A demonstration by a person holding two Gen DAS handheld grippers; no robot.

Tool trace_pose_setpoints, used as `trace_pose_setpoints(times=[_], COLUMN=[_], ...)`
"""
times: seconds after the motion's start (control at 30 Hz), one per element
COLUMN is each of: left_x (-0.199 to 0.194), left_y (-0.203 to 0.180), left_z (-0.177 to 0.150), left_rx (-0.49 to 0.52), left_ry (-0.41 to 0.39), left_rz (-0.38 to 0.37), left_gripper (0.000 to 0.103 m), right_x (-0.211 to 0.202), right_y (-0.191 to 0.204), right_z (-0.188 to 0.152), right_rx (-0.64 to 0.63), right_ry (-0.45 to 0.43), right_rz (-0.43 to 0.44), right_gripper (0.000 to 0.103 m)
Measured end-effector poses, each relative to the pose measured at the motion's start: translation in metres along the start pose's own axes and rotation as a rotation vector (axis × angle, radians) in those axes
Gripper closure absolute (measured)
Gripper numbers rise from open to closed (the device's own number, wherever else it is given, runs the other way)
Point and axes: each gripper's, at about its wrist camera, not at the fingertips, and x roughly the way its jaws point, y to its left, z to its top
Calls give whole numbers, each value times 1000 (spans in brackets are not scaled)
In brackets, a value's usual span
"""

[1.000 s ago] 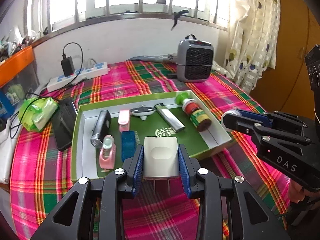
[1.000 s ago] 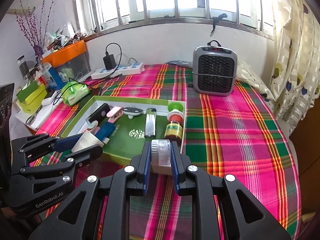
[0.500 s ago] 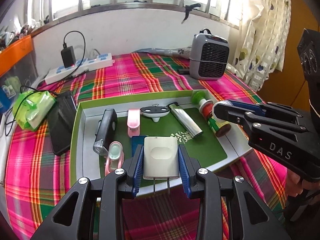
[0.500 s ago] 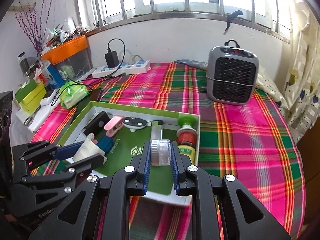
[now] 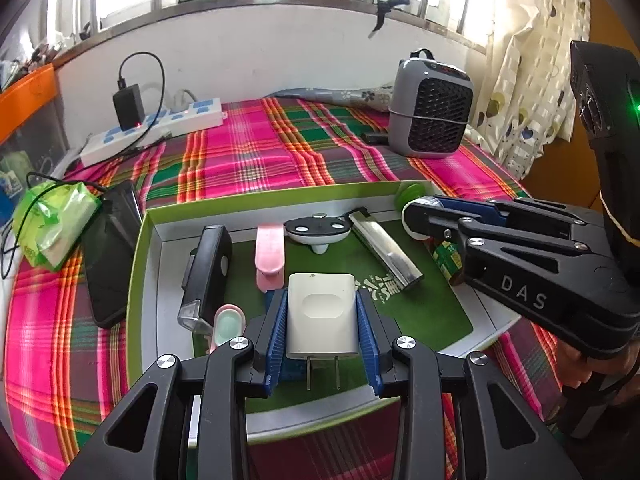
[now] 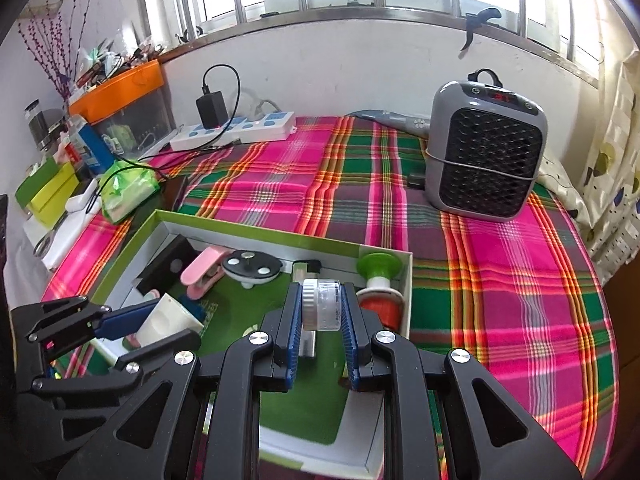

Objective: Organize rigid objects
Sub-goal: 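Carry the charger and cap with both tools over the green box, then lower the charger with the left tool while the right tool lowers the cap, opening both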

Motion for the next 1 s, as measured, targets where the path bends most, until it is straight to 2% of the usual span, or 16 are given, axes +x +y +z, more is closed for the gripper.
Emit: trace_pose_setpoints(times=[0.4, 1.0], left_x=[11, 15], left_y=[-3, -8], left_z=[7, 10], left_rx=[15, 32], left_ry=[6, -1], left_rz=[5, 26], left_gripper=[71, 71], right_x=[26, 39], right_y=[-2, -2], right_z=[4, 4], right_rx=[-11, -21], right_ry=[35, 47], right_rz=[-6, -23], right_gripper=[83, 83])
